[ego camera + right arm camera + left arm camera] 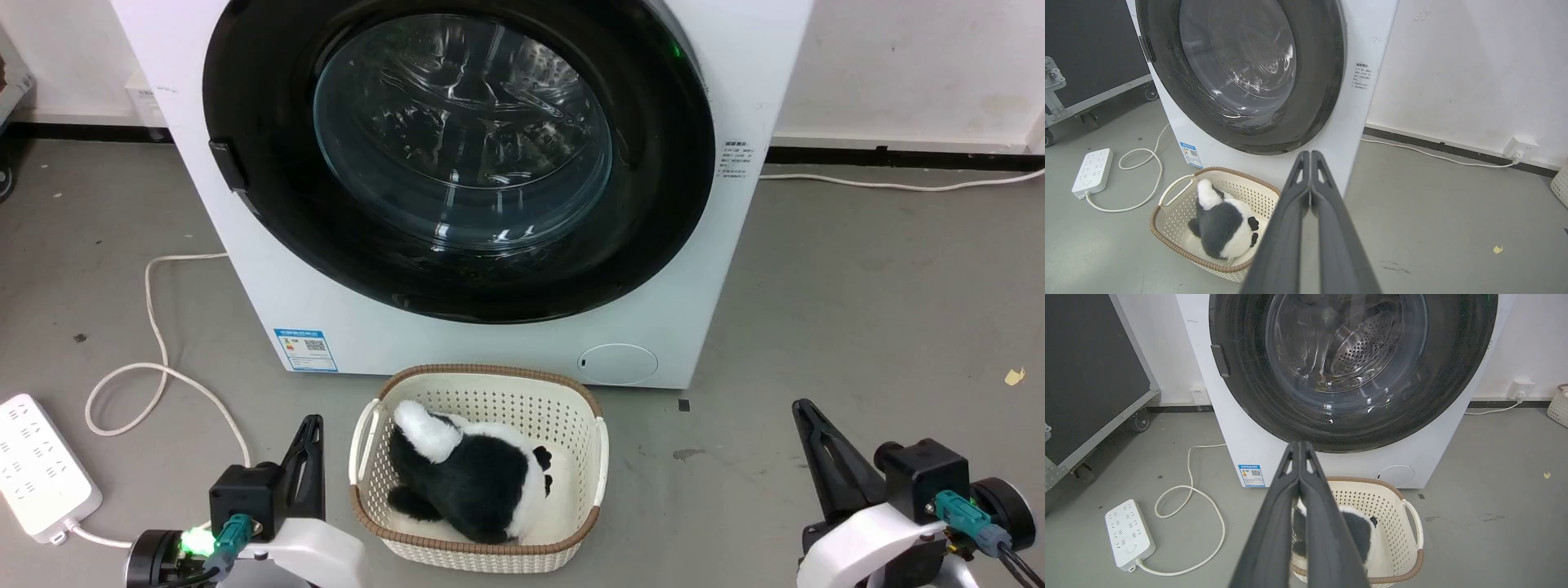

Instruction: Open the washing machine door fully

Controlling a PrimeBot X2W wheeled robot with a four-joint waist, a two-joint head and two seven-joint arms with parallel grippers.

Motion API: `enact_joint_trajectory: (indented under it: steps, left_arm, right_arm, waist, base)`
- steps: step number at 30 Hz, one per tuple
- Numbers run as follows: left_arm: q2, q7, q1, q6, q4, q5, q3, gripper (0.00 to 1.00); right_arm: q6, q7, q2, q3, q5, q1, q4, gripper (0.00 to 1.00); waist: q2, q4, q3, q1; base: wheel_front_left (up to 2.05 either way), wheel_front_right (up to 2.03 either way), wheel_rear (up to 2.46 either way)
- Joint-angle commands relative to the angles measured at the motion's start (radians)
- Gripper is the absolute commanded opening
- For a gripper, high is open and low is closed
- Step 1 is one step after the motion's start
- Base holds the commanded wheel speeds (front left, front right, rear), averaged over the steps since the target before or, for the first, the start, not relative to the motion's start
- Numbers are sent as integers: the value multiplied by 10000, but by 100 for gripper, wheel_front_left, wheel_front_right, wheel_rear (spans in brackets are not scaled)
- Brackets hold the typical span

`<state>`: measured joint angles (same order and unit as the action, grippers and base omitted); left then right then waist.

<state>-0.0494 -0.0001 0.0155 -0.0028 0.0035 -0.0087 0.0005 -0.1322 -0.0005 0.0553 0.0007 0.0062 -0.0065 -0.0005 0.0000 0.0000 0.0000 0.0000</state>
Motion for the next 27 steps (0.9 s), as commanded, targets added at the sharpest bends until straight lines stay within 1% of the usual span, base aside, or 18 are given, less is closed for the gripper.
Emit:
enact_joint_trajectory:
  steps: [1, 27]
  left_arm:
    - [-8, 1, -155, 28, -35, 87, -5, 0]
    - [-8, 1, -155, 28, -35, 87, -5, 0]
  right_arm:
    - [15, 5, -51, -7, -62, 65, 5, 0]
    - [15, 5, -51, -7, -62, 65, 5, 0]
  waist:
    - [0, 0, 0, 0]
    - [0, 0, 0, 0]
  base:
    - [0, 0, 0]
    - [0, 0, 0]
